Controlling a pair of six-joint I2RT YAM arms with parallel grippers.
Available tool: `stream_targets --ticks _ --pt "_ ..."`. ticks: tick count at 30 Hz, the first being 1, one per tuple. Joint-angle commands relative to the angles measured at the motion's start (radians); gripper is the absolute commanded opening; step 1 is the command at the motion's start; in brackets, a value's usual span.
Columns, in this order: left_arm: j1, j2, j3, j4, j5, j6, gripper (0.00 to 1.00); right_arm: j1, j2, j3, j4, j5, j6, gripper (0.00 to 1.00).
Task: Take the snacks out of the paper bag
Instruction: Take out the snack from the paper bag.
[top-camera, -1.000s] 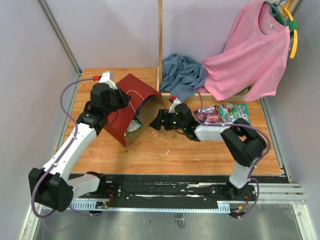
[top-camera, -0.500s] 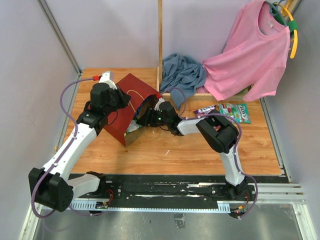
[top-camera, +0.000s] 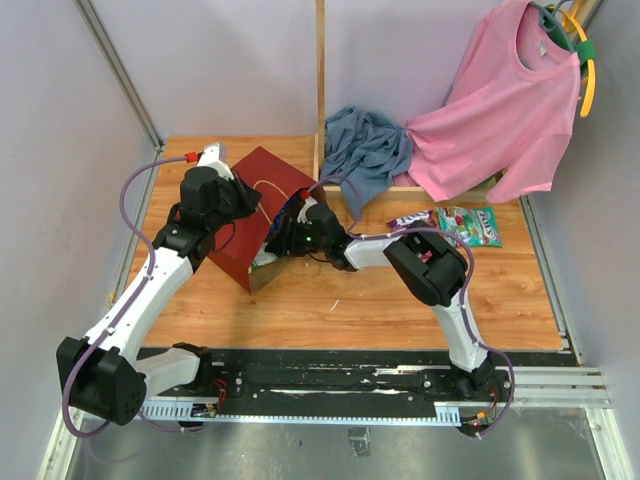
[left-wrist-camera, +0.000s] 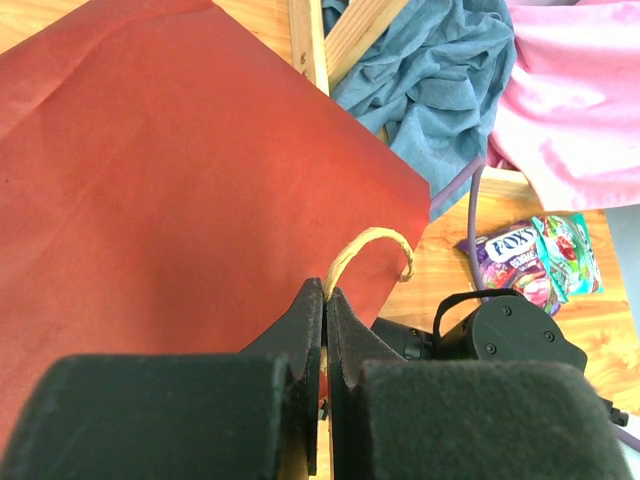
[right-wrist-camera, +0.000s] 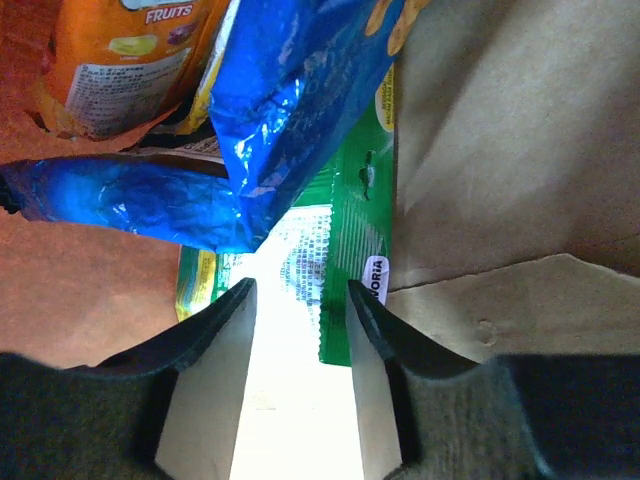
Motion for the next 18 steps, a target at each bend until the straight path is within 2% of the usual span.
stream_targets --ticks 1,3,8,16,18 --pt "0.008 -0.025 -0.009 0.030 0.007 0.011 0.01 0.019 -0.009 0.006 -0.074 0.025 -0.037 0.50" --pt "0.008 -0.025 -0.009 0.030 0.006 0.011 0.01 0.019 -0.037 -0.023 -0.081 0.046 -0.057 0.60" --pt "0.007 -0.027 -0.010 0.030 0.009 0.011 0.01 0.020 -0.070 -0.055 -0.122 0.090 -0.103 0.60" --pt "0.008 -0.034 -0.014 0.032 0.004 0.012 0.00 0.025 -0.033 -0.041 -0.101 0.078 -0.073 0.44" --pt "0.007 -0.035 -0.013 0.032 0.005 0.012 0.00 0.026 -0.025 -0.028 -0.099 0.078 -0.068 0.37"
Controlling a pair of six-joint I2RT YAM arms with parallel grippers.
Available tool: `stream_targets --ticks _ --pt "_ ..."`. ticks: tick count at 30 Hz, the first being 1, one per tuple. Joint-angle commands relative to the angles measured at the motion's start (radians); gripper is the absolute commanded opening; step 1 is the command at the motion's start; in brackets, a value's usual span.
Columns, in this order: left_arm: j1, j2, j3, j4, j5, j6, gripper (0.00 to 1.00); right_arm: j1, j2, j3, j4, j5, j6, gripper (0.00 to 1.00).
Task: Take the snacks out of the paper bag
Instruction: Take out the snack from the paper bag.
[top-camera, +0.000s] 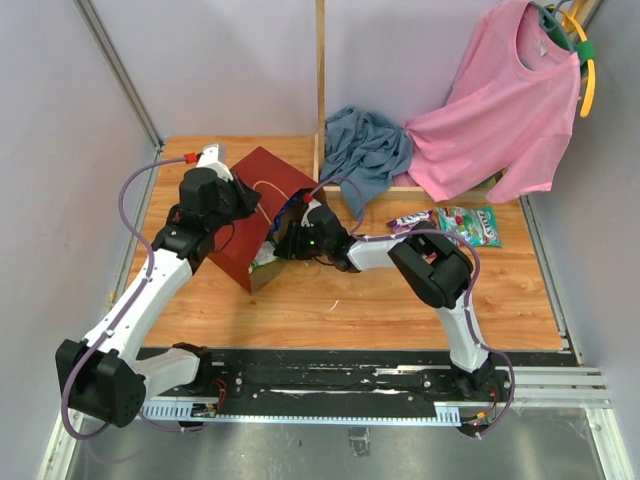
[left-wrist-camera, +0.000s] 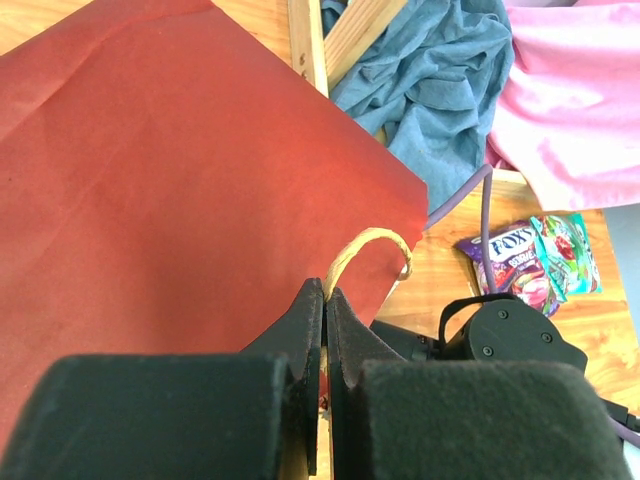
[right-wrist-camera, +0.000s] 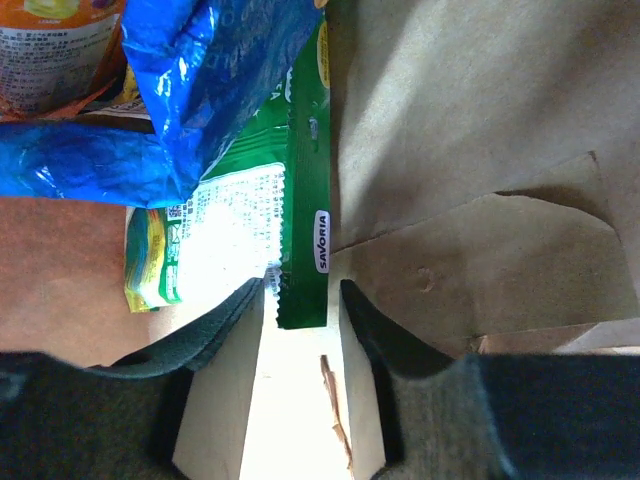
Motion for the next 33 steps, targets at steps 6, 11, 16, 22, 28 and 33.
stream_targets --ticks 6,11,16,22,28,33 --pt "0.008 -0.033 -0.009 0.030 0.000 0.014 0.01 0.027 0.023 -0.009 0.090 -0.020 0.028 0.06" --pt "0.007 -0.039 -0.009 0.030 -0.008 0.014 0.01 0.023 -0.026 -0.086 0.193 -0.061 0.038 0.01" --pt "0.008 -0.040 -0.009 0.026 -0.021 0.016 0.01 0.012 -0.181 -0.213 0.234 -0.091 0.035 0.01" --pt "0.009 -0.051 -0.009 0.026 -0.038 0.020 0.01 -0.038 -0.449 -0.438 0.271 -0.138 0.040 0.01" --pt "0.008 -0.051 -0.007 0.026 -0.029 0.019 0.01 -0.098 -0.791 -0.515 0.030 -0.107 -0.106 0.01" --pt "0.008 -0.059 -0.009 0.026 -0.035 0.020 0.00 -0.166 -1.060 -0.438 -0.314 0.039 -0.315 0.01"
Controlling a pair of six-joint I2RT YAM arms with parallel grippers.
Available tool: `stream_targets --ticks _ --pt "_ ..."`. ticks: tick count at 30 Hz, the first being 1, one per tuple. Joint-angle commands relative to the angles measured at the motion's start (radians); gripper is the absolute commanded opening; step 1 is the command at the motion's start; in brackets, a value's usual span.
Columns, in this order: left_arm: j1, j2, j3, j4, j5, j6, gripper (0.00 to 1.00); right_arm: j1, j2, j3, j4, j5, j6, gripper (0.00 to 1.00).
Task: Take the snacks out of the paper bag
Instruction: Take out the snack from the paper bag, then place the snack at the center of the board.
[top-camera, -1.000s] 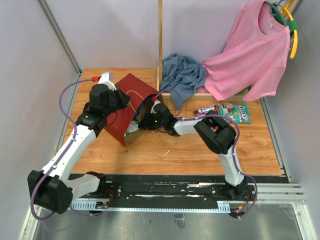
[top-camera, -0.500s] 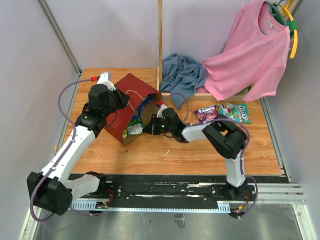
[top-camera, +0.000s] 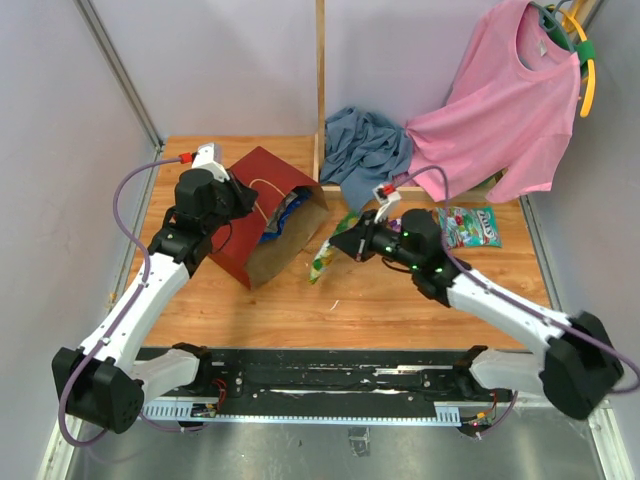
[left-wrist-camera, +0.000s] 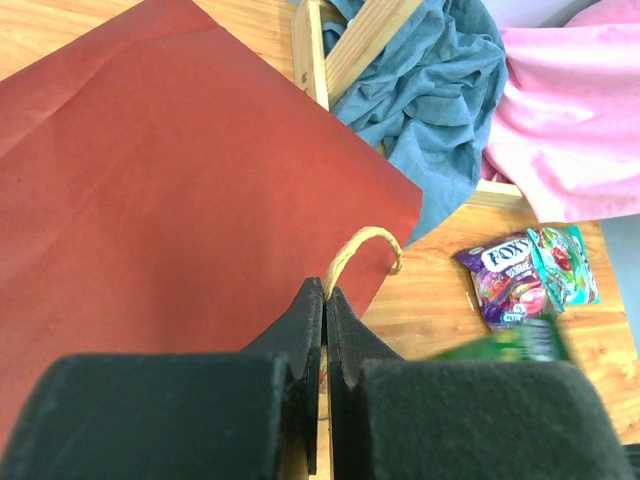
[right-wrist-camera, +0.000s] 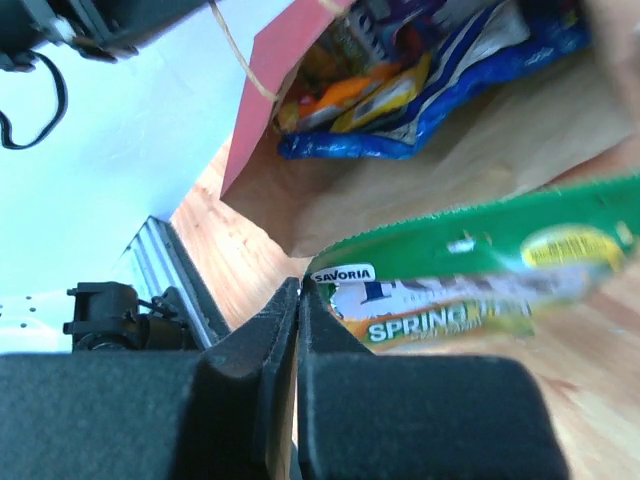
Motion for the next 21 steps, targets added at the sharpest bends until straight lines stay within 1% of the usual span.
stream_targets --ticks 1,4,7,9,11,12,14,16,21 --pt "0.007 -0.026 -0.008 0.026 -0.011 0.016 0.01 -0.080 -0.213 0.093 -0.320 0.156 -0.241 0.01" --pt "0.008 -0.025 -0.009 0.027 -0.007 0.015 0.01 -0.192 -0.313 0.158 -0.521 0.297 -0.316 0.01" --pt "0.008 -0.024 -0.008 0.029 0.000 0.012 0.01 -0.303 -0.378 0.215 -0.664 0.462 -0.360 0.01" --pt "0.008 -0.024 -0.009 0.029 0.005 0.010 0.01 -0.363 -0.414 0.222 -0.707 0.596 -0.380 0.01" --pt "0.009 -0.021 -0.009 0.031 0.011 0.008 0.00 -0.427 -0.437 0.192 -0.707 0.693 -0.369 0.01" --pt "0.008 -0.022 -0.007 0.032 0.011 0.008 0.01 -0.470 -0.441 0.178 -0.704 0.712 -0.349 0.01" --pt "0.008 -0.019 -0.007 0.032 0.014 0.007 0.01 -0.558 -0.437 0.158 -0.704 0.682 -0.300 0.01" --pt "0.009 -0.017 -0.007 0.029 0.012 0.008 0.00 -0.615 -0.434 0.141 -0.703 0.676 -0.250 0.01" --pt "0.009 -0.022 -0.009 0.030 0.004 0.011 0.01 -0.636 -0.469 0.098 -0.689 0.788 -0.180 0.01"
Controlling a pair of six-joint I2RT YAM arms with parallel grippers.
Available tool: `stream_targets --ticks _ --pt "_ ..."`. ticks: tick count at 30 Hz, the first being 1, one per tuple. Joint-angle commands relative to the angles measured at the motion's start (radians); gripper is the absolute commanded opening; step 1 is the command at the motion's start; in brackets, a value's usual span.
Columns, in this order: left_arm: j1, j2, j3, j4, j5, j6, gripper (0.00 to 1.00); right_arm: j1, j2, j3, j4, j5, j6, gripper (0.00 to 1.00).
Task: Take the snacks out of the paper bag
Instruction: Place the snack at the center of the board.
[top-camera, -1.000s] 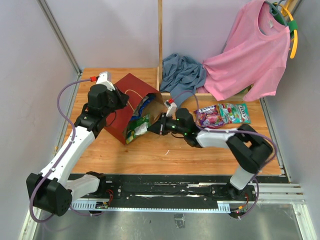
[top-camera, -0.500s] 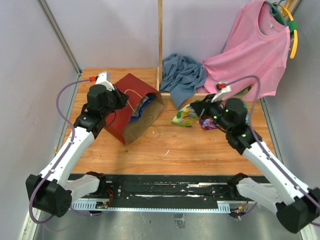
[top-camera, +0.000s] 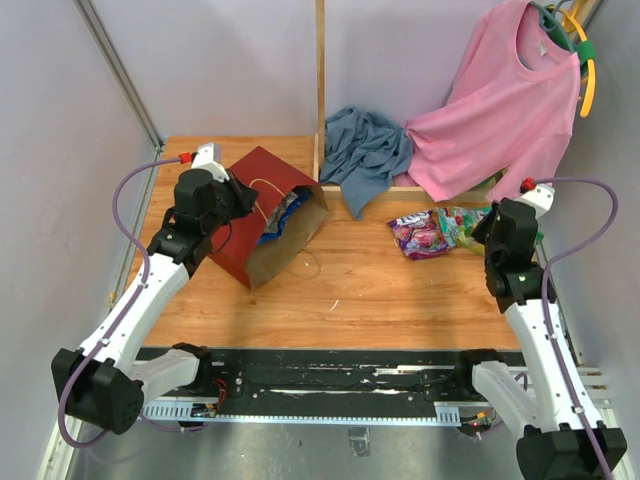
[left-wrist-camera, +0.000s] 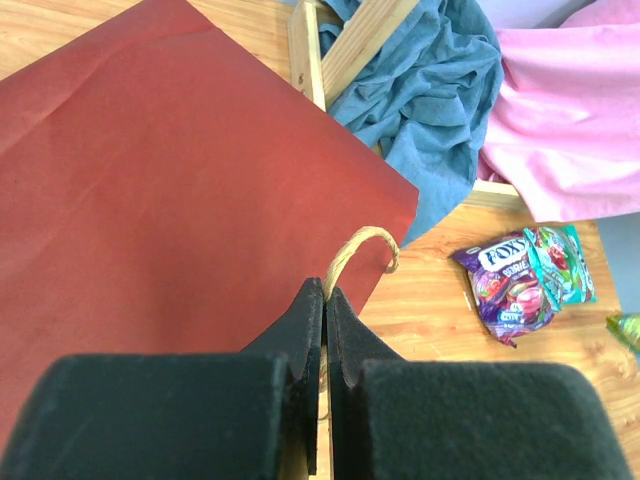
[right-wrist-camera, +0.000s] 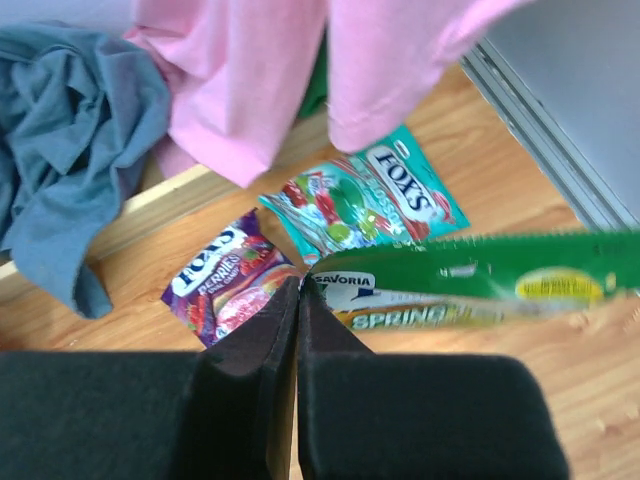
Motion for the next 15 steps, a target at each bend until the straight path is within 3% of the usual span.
stream_targets --ticks 1,8,15 --pt "0.008 -0.017 -0.010 0.029 -0.001 0.011 0.01 -0.015 -0.052 -0.032 0.019 0.142 0.091 0.01" --pt "0.009 -0.018 -0.013 0.029 -0.003 0.013 0.01 -0.024 -0.082 -0.054 -0.126 0.372 0.247 0.01" --pt "0.009 -0.015 -0.012 0.027 -0.004 0.014 0.00 -0.064 -0.062 -0.080 -0.168 0.389 0.323 0.01"
